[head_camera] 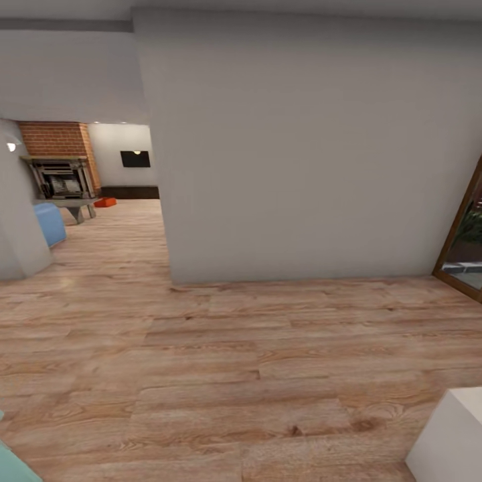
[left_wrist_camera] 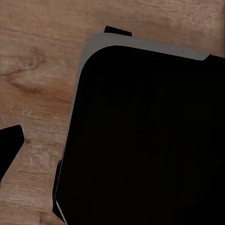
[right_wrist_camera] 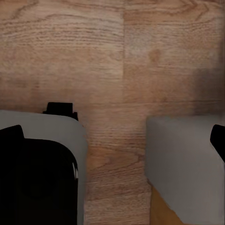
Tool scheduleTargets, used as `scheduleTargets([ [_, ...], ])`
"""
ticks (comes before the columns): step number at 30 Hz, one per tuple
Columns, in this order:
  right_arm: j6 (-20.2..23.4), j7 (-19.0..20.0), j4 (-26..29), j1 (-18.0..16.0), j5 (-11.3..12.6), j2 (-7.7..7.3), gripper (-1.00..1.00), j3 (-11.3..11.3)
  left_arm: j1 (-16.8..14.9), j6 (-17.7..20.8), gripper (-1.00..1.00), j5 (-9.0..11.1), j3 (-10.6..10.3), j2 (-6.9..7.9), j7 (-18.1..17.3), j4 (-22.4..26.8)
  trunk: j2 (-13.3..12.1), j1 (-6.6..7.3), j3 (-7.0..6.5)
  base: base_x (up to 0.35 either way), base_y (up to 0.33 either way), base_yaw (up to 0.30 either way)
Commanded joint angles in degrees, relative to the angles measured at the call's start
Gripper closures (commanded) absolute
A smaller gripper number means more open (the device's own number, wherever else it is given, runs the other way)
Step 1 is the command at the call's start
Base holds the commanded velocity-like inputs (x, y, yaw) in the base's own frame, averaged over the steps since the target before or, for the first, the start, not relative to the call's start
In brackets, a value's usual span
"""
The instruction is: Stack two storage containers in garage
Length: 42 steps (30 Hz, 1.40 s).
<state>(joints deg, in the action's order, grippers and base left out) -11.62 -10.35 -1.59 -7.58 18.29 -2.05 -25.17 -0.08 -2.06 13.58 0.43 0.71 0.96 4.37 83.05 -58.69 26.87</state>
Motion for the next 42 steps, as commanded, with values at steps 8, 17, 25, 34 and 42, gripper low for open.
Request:
scheduleTargets([
  [8, -0.48, 0.49, -0.17, -0.06, 0.01, -0.04, -1.0, -1.1, -0.01, -0.12, -1.0, 0.22, 0.01, -0.01, 0.09, 0.02, 0.02, -0.03, 0.05, 0.322, 0.0, 0.0],
  [17, -0.17, 0.48, -0.17, -0.06, -0.07, 0.01, -1.0, -1.18, -0.01, -0.05, -1.0, 0.21, 0.01, -0.01, 0.09, 0.02, 0.02, -0.03, 0.05, 0.322, 0.0, 0.0],
  [25, -0.21, 0.42, -0.17, -0.06, 0.13, 0.19, -1.0, -0.77, -0.01, -0.02, -1.0, 0.2, 0.01, -0.01, 0.09, 0.02, 0.02, -0.03, 0.05, 0.322, 0.0, 0.0],
  [34, -0.09, 0.5, -0.17, -0.06, 0.12, 0.12, -1.0, -0.93, -0.01, 0.04, -1.0, 0.22, 0.01, 0.01, 0.09, 0.02, 0.02, -0.03, 0.05, 0.322, 0.0, 0.174],
  [42, -0.07, 0.5, -0.15, -0.06, 0.16, 0.12, -1.0, -0.86, -0.01, 0.04, -1.0, 0.19, 0.01, 0.0, 0.09, 0.02, 0.02, -0.03, 0.05, 0.322, 0.0, 0.271],
])
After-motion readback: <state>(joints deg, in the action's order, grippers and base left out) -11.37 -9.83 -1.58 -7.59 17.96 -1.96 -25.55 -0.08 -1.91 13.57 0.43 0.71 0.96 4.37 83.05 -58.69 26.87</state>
